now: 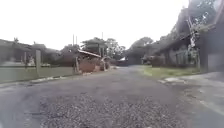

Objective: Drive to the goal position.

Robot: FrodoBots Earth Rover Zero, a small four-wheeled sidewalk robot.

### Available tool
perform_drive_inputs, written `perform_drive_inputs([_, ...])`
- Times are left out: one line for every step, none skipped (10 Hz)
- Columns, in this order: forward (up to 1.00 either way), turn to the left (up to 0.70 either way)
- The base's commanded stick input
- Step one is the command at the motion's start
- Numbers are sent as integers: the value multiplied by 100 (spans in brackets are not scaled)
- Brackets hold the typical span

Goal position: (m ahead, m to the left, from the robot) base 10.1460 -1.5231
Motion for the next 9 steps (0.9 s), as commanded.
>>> perform_drive_inputs([70, 0])
perform_drive_inputs([70, 0])
perform_drive_inputs([70, 0])
perform_drive_inputs([70, 0])
perform_drive_inputs([70, 0])
perform_drive_inputs([70, 0])
perform_drive_inputs([70, 0])
perform_drive_inputs([70, 0])
perform_drive_inputs([70, 0])
